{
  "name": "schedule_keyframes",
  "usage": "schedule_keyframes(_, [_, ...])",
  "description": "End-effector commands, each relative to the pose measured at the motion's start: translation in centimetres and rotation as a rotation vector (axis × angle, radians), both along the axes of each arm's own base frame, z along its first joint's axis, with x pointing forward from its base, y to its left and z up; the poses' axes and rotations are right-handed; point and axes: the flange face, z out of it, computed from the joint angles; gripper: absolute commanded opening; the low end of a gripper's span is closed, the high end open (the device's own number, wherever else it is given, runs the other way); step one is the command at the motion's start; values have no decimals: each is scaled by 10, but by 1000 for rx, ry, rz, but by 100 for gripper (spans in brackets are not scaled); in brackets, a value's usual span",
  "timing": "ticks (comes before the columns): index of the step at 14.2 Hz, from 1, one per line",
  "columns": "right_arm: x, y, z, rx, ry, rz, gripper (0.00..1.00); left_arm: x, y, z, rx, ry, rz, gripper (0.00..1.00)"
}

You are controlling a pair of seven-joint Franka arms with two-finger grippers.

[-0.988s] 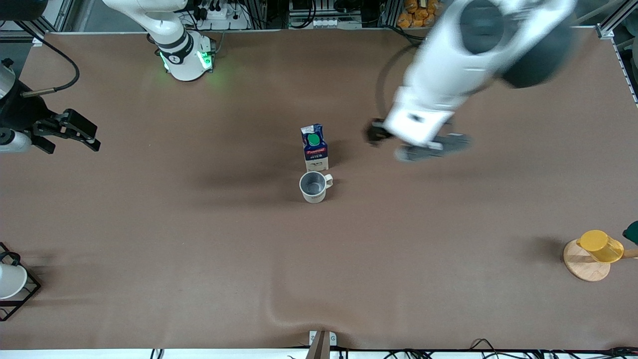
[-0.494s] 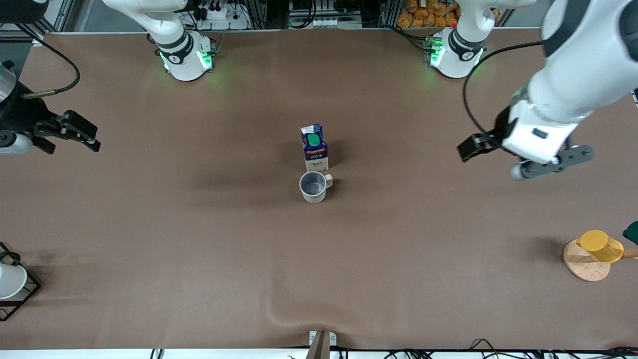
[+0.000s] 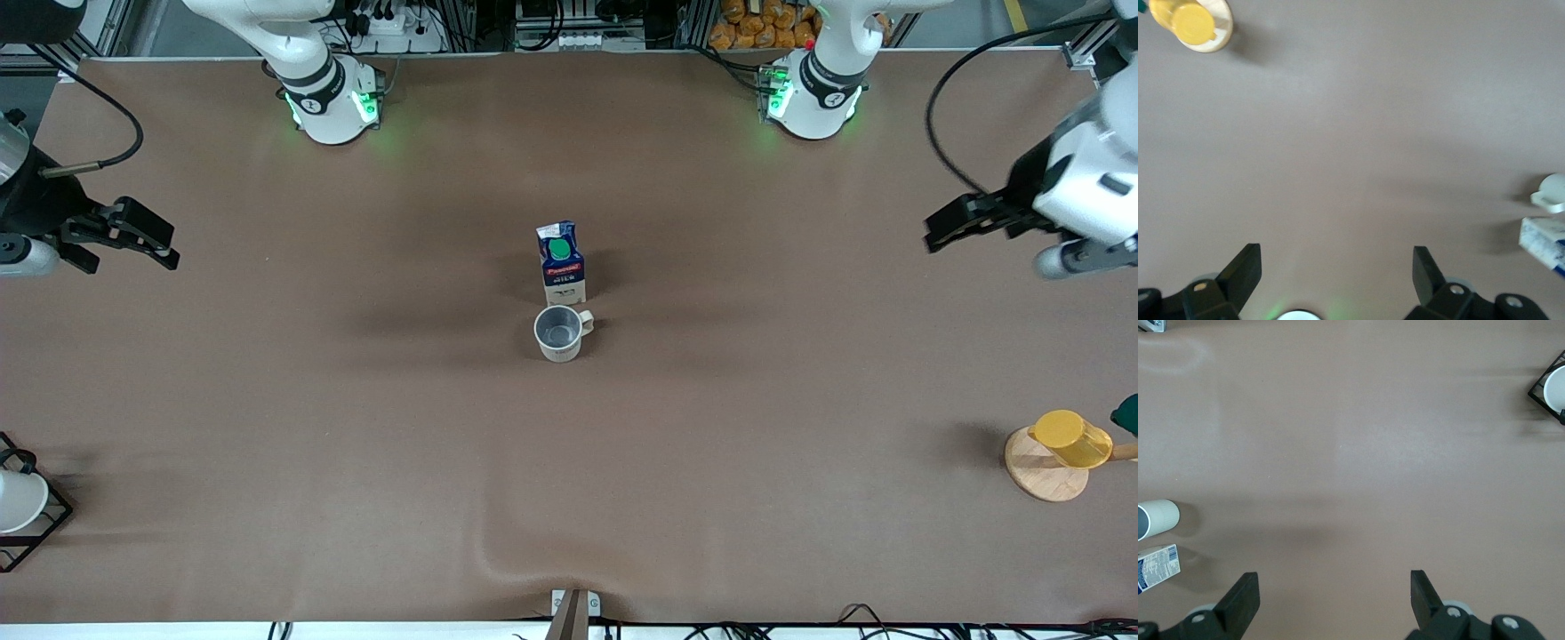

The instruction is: Place milk next to cup

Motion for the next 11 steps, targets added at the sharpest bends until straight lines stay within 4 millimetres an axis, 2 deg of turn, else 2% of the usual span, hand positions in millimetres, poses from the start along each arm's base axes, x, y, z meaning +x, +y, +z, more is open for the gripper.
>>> schedule_keyframes(1, [4, -2, 3, -15, 5, -8, 100, -17, 15, 0, 4, 6, -34, 100])
schedule_keyframes(11, [4, -7, 0, -12, 18, -17, 100, -23, 15, 8, 6, -6, -93, 100])
